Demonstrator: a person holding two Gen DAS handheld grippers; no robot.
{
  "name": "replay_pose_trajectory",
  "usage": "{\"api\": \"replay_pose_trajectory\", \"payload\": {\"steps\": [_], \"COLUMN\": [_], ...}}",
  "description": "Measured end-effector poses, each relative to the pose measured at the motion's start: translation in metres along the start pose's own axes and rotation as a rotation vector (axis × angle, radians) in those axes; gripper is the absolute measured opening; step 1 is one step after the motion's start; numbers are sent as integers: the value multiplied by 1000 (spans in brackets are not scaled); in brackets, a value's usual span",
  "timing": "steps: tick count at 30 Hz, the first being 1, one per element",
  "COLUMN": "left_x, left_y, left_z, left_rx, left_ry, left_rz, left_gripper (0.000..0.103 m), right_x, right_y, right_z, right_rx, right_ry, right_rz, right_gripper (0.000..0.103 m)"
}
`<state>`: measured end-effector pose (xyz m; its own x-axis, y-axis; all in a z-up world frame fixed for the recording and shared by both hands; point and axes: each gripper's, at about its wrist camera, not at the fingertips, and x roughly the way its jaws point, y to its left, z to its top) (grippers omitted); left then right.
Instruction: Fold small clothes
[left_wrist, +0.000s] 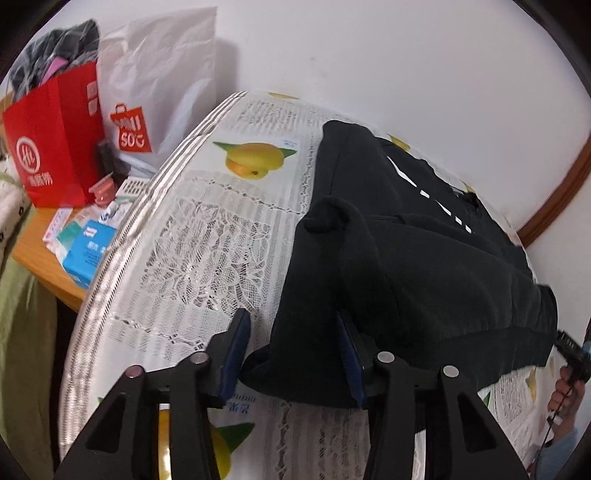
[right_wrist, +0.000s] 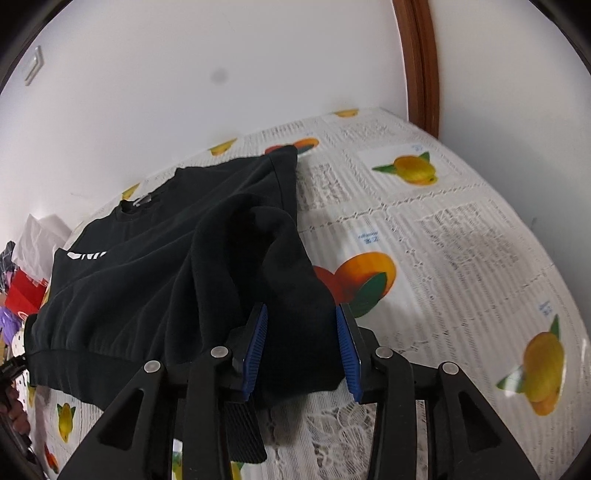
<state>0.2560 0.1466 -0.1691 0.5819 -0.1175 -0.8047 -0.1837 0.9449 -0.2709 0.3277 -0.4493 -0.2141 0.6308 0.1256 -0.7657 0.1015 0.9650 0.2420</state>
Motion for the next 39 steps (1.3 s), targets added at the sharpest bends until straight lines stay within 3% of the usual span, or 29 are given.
{"api": "replay_pose_trajectory", "payload": {"steps": [2, 4, 7, 11, 24, 31, 33, 35, 37, 39], "left_x": [1, -3, -9, -25, -85, -102, -112, -119, -125, -129], "left_y": [-2, -7, -16, -18, -22, -29, -27, -26, -26, -27], "left_z": [-2, -4, -9, -20, -100, -117, -121, -124, -130, -136], "left_rx": [0, 25, 64, 60, 97, 147, 149, 142, 143, 152], "left_ry": [5, -10, -13, -1, 12, -9, -26, -31, -36, -44], "left_rz": [-32, -23, 19, 21, 23, 74, 51, 22, -14, -36], "left_gripper": [24, 18, 17, 16, 17, 25, 29, 39, 49, 49], "right_x": [0, -5, -13, -28, -90, -119, -131, -137, -139, -137], "right_y": [-1, 3, 4, -1, -15, -28, -30, -29, -25, -21], "right_z": [1, -2, -7, -20, -89, -108, -114, -121, -129, -137], "right_rx": [-1, -40, -50, -37, -114, -61, -52, -51, -59, -66], "right_ry": [-2, -20, -20, -12, -29, -44, -51, -46, -39, -26], "right_rz": [11, 2, 13, 26, -12, -30, -12, 1, 13, 26], "right_gripper": [19, 13, 12, 12, 12, 18, 23, 38, 40, 44]}}
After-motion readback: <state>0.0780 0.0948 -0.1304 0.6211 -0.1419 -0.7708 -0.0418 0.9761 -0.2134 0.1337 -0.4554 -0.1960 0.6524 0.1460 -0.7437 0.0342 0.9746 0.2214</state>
